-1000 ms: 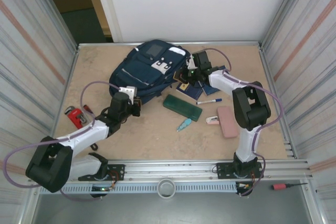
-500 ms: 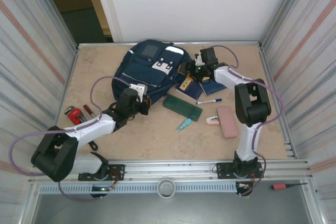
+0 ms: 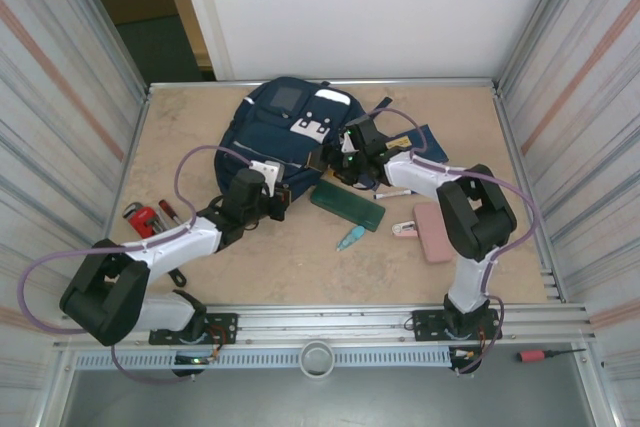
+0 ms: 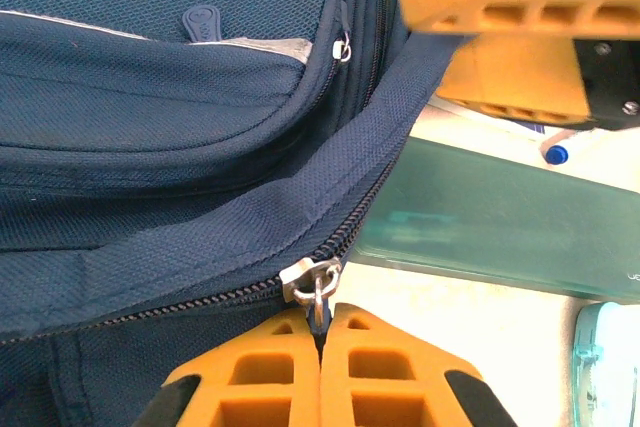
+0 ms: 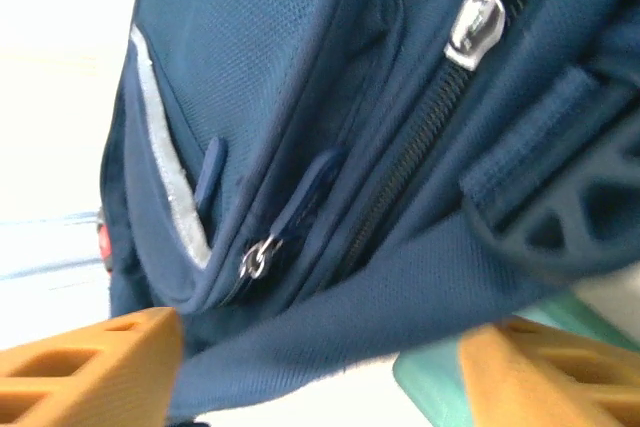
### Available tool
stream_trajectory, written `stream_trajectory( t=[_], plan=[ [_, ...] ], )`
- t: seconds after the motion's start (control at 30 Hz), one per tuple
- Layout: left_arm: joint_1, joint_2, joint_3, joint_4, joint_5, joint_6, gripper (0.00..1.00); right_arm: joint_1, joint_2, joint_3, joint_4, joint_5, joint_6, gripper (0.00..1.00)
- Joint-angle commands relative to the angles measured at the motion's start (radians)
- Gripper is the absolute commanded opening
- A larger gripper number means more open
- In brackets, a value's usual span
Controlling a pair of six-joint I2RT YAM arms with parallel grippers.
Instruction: Pack the student bag
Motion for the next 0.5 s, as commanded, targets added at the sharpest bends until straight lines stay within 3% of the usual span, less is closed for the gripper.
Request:
stream_trajectory(
  t=[0.0, 0.13, 0.2, 0.47],
  plan=[
    [-0.011, -0.029, 0.008, 0.032, 0.007, 0.007, 0.00, -0.010, 0.046, 0.046, 0.047, 0.042, 0.049, 0.50],
    [-0.003, -0.070, -0.017, 0.003, -0.032, 0.023, 0.00, -0.042, 0.048, 0.059, 0.031, 0.036, 0.016, 0.16],
    [0.018, -0.093, -0.027, -0.032, -0.045, 0.026, 0.00, -0.069, 0.047, 0.072, 0.007, 0.002, -0.012, 0.07],
    [0.177, -0.186, -0.084, -0.133, -0.051, -0.002, 0.00, -0.140, 0.067, 0.198, -0.185, -0.086, -0.182, 0.03]
  ],
)
